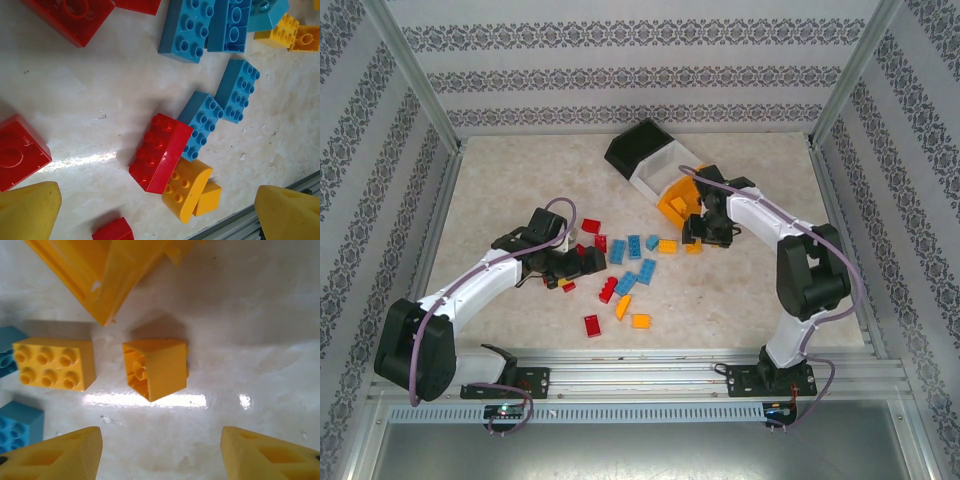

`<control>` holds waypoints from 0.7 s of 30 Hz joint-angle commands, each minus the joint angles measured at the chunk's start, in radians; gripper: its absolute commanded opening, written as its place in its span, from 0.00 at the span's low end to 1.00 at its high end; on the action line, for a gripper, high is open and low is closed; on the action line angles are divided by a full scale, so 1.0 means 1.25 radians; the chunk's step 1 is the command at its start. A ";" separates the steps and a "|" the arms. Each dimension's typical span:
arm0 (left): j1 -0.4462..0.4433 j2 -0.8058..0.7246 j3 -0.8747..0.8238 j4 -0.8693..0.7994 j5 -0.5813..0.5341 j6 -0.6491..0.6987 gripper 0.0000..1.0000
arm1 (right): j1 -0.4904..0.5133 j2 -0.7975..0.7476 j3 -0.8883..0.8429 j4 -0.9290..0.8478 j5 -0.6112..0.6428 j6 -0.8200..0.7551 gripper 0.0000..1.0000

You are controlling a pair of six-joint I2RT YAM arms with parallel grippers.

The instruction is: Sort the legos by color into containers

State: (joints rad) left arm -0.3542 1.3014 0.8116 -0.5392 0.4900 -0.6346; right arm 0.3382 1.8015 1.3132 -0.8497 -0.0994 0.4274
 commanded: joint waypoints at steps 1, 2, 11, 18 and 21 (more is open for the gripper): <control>0.011 -0.004 0.012 -0.041 -0.005 0.019 1.00 | 0.009 0.039 0.008 0.004 0.035 -0.038 0.64; 0.012 -0.004 0.010 -0.043 -0.005 0.019 1.00 | 0.011 0.052 0.014 0.002 0.039 -0.043 0.64; 0.016 0.014 0.019 -0.047 -0.002 0.021 1.00 | 0.033 0.133 0.045 0.008 0.069 -0.056 0.63; 0.020 0.027 0.029 -0.056 0.001 0.030 1.00 | 0.040 0.165 0.072 0.003 0.071 -0.051 0.53; 0.023 0.027 0.029 -0.052 0.003 0.030 1.00 | 0.045 0.159 0.058 0.006 0.073 -0.046 0.46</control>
State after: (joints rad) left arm -0.3397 1.3289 0.8246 -0.5728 0.4904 -0.6224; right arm 0.3843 1.9816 1.3945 -0.8017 -0.0219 0.3630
